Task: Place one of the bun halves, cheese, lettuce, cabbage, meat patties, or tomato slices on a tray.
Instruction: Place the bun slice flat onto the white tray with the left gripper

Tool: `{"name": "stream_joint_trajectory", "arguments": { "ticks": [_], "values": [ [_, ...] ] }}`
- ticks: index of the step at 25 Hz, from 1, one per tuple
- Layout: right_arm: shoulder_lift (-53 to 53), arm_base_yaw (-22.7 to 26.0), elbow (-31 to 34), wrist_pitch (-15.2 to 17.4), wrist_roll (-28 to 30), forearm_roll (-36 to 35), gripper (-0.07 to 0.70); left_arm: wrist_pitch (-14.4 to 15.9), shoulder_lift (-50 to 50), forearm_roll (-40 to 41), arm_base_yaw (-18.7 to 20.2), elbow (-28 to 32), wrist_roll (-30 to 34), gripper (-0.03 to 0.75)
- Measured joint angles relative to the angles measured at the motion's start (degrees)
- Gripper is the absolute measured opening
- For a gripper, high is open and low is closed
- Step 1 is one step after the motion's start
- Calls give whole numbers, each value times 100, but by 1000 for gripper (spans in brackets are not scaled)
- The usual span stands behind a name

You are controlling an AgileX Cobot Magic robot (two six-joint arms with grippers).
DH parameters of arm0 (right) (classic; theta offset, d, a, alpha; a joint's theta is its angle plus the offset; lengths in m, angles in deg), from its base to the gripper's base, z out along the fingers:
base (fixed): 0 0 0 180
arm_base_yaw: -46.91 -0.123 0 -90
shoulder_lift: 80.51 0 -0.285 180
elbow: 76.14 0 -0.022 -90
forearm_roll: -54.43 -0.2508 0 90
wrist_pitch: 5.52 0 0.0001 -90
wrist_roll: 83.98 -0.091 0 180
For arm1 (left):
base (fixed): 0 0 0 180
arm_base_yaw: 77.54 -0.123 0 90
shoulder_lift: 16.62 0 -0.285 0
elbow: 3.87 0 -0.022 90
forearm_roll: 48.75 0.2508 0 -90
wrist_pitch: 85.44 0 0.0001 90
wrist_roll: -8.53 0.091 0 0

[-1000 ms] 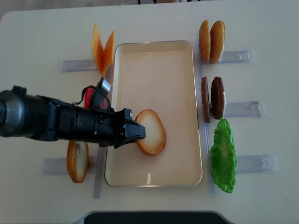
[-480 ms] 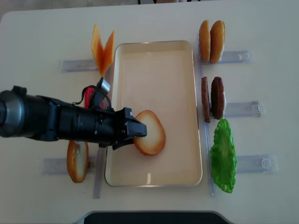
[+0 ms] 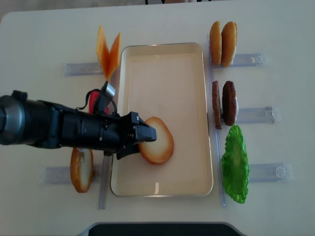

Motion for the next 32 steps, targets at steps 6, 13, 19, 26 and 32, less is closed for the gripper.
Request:
{"name": "stream_joint_trajectory", "arguments": {
  "ticks": [6,13,19,26,32],
  "values": [
    [0,0,0,0,0,0,589,0,0,207,0,0,-76,484],
    [0,0,0,0,0,0,589,16,0,373,0,-5,-130,484],
    [0,0,0,0,0,0,589,27,-20,603,0,-5,-148,484],
    [0,0,0,0,0,0,589,-334,-583,789,0,-5,-490,484],
    [0,0,0,0,0,0,589,-424,-1073,2170,0,-277,-1779,484]
  ]
}}
